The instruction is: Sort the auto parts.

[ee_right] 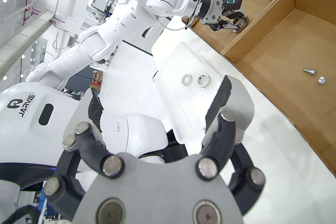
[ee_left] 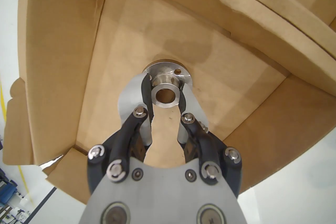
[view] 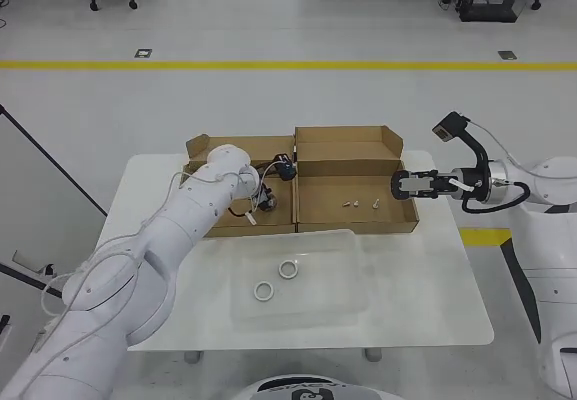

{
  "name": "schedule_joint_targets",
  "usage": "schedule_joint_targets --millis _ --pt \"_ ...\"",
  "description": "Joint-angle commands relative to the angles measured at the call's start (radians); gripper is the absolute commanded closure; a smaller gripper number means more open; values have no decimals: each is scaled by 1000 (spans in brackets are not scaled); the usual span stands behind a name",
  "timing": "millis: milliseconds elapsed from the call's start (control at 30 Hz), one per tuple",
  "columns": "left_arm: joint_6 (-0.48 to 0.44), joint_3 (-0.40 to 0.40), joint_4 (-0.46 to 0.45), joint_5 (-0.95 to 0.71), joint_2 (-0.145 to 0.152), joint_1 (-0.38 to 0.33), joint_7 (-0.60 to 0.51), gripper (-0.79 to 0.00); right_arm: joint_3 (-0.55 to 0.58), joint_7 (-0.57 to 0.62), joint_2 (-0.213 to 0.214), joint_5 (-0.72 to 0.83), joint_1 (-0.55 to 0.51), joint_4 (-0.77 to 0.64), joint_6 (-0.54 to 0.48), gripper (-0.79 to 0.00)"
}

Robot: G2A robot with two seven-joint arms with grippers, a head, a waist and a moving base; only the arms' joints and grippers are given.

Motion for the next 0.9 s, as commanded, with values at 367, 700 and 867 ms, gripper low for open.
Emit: schedule_joint_targets --millis 367,700,867 --pt "-27 -42 79 -21 -14 -62 82 -785 0 0 0 0 0 0 0 -785" --pt "-210 -132 -72 -18 73 -108 83 -785 0 0 0 0 0 0 0 -785" --pt "-244 -233 -300 -106 153 -35 -75 -785 0 0 0 0 0 0 0 -785"
